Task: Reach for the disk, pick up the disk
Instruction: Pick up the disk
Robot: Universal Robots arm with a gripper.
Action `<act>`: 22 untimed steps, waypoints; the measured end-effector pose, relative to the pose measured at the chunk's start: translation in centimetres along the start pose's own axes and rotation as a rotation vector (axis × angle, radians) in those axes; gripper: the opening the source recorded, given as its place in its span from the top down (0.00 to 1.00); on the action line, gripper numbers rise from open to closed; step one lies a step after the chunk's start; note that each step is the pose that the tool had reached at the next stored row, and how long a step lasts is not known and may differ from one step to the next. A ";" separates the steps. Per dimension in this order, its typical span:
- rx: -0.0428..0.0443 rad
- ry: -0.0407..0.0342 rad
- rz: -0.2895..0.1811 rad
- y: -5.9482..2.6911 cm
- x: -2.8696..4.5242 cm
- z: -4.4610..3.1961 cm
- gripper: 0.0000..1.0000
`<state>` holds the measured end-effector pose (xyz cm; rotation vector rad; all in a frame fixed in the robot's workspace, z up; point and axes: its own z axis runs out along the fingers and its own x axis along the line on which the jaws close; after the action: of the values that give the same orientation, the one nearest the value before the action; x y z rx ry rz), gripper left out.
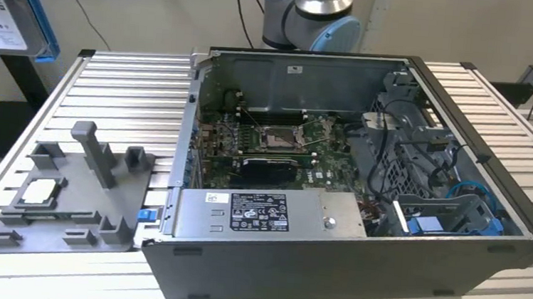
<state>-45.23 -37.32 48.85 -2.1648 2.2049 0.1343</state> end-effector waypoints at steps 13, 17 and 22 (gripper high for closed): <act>0.0000 -0.0039 -0.001 0.10 -0.32 -3.31 1.00; -0.0001 -0.0039 -0.001 0.13 -0.45 -4.72 1.00; 0.0000 -0.0046 -0.001 0.14 -0.48 -5.04 1.00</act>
<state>-45.23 -37.33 53.92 -2.1634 2.2014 0.1391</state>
